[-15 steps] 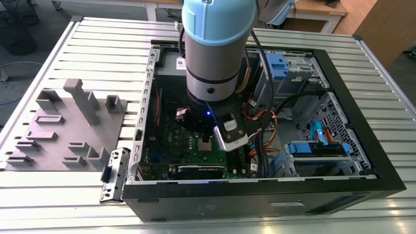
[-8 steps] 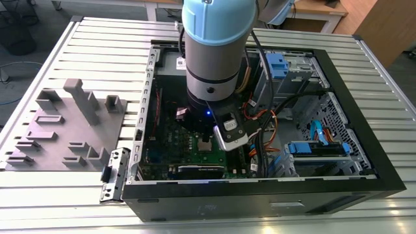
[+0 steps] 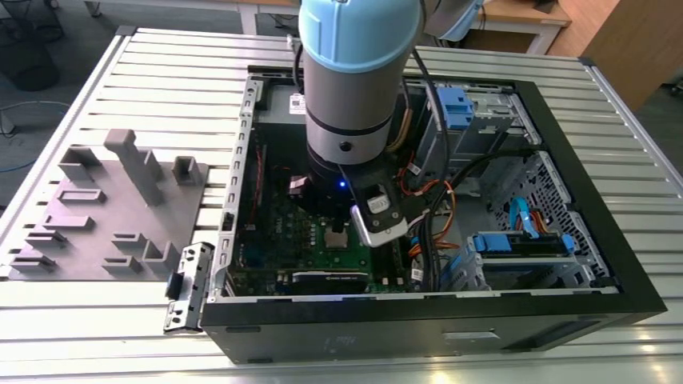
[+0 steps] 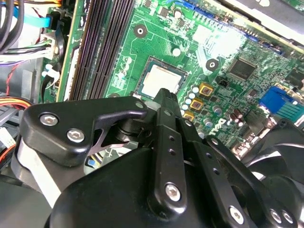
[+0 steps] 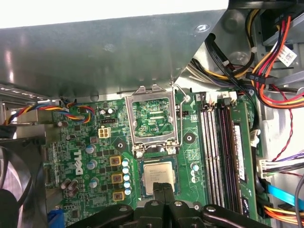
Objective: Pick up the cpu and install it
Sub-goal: 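Close the cpu cover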
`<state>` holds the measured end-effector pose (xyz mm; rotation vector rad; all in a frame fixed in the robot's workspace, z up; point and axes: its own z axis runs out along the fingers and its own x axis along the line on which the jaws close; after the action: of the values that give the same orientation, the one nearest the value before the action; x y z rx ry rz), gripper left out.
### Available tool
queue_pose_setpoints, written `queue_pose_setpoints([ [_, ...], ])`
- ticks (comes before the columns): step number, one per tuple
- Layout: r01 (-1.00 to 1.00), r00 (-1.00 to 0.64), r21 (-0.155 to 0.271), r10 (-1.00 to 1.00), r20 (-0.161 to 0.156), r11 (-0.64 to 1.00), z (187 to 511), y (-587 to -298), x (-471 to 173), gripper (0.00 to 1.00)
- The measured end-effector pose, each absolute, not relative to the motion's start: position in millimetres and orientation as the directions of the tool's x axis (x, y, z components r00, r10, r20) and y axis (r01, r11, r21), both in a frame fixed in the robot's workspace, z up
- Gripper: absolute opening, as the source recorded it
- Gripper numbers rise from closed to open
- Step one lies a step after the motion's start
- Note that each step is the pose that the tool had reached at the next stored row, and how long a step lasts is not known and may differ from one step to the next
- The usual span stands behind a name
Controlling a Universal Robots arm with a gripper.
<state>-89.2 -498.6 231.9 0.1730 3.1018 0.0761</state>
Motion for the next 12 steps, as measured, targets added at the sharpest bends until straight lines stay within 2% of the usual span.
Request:
queue_pose_setpoints([
  [12,0.110,-0.993,0.051,0.112,-0.031,0.993,233.3,-498.2,-87.9,0.11],
])
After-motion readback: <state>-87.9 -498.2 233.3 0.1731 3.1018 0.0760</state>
